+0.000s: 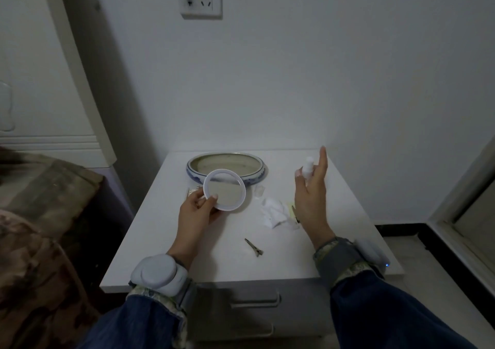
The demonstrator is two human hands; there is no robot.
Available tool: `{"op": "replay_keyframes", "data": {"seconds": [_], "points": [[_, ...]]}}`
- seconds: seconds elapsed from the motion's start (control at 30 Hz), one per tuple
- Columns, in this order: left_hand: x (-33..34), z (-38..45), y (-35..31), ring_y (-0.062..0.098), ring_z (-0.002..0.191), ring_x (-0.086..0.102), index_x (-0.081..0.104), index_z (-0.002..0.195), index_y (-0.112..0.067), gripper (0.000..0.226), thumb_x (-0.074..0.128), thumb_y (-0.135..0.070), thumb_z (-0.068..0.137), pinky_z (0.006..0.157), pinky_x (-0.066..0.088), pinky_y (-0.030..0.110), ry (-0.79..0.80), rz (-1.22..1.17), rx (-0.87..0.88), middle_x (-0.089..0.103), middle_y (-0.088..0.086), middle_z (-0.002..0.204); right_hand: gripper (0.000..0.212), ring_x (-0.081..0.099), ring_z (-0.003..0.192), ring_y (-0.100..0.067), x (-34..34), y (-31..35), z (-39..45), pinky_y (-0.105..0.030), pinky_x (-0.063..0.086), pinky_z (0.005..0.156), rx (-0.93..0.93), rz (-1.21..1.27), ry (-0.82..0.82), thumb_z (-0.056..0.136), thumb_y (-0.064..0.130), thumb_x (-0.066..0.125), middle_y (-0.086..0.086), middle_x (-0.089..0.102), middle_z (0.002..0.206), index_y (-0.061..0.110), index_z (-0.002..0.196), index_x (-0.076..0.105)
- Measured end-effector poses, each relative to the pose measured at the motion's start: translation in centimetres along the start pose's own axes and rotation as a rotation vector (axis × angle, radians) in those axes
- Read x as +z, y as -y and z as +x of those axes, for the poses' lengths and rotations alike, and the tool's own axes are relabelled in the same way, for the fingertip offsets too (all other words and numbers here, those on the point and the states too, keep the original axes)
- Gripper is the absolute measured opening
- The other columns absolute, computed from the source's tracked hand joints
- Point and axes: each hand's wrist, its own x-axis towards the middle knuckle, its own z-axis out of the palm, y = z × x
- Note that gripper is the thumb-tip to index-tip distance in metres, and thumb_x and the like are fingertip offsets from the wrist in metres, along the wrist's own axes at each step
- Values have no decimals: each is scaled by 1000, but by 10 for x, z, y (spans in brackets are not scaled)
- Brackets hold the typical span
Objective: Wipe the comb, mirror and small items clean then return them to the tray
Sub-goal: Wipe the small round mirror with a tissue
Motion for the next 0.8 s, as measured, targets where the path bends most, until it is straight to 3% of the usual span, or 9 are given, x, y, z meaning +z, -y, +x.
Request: {"op": "replay_keyframes", "data": {"seconds": [0.07, 0.13, 0.2, 0.33, 0.4, 0.57, 0.7, 0.8], "points": [[-1, 0, 0, 18, 84, 65, 54, 123, 0, 31, 54, -8, 93, 70, 57, 19, 2, -8, -8, 68, 6, 91, 44, 50, 112, -7, 0, -3, 2, -18, 35, 91, 57, -19, -4, 97, 10, 42, -1, 48, 125, 18, 138, 30], [-2, 0, 0, 18, 84, 65, 54, 123, 0, 32, 54, -9, 93, 71, 57, 20, 0, -7, -12, 68, 5, 91, 26, 52, 93, -3, 0, -6, 3, -18, 34, 83, 51, -21, 2, 96, 8, 44, 1, 53, 109, 12, 121, 42], [-2, 0, 0, 17, 83, 65, 54, 123, 1, 32, 54, -9, 93, 70, 57, 20, -1, -7, -20, 68, 5, 92, 14, 51, 95, -9, 1, -11, 5, -20, 35, 81, 53, -36, 24, 95, 9, 46, 4, 53, 107, 14, 109, 44], [-2, 0, 0, 15, 82, 66, 54, 124, 1, 33, 54, -9, 93, 69, 57, 18, 5, -11, -31, 68, 4, 93, 25, 51, 113, -16, 4, -18, 8, -32, 41, 96, 106, -72, 89, 96, 16, 46, 4, 54, 119, 19, 120, 45], [-1, -1, 0, 13, 81, 67, 55, 124, 0, 32, 54, -9, 93, 70, 57, 18, 15, -7, -30, 68, 3, 94, 36, 50, 112, -15, 3, -17, 8, -32, 41, 98, 150, -88, 118, 95, 19, 48, 2, 52, 121, 23, 131, 42], [-1, -1, 0, 5, 71, 68, 56, 121, 2, 30, 55, -8, 92, 66, 56, 17, 15, -6, -34, 69, 3, 88, 46, 50, 90, -12, 3, -15, 8, -18, 39, 73, 200, -128, 105, 91, 20, 57, -2, 52, 101, 24, 134, 41], [-1, -1, 0, 3, 69, 68, 57, 120, 0, 29, 54, -8, 92, 64, 55, 16, 14, -2, -34, 69, 1, 87, 39, 50, 88, -12, 4, -16, 9, -10, 35, 64, 190, -125, 96, 88, 18, 62, -1, 54, 97, 15, 125, 49], [-1, -2, -1, 4, 68, 68, 58, 119, 0, 29, 55, -8, 92, 62, 55, 16, 9, 3, -40, 70, -1, 82, 23, 50, 78, -15, 5, -21, 8, -14, 37, 61, 181, -145, 93, 85, 22, 66, -12, 58, 83, 1, 92, 57]]}}
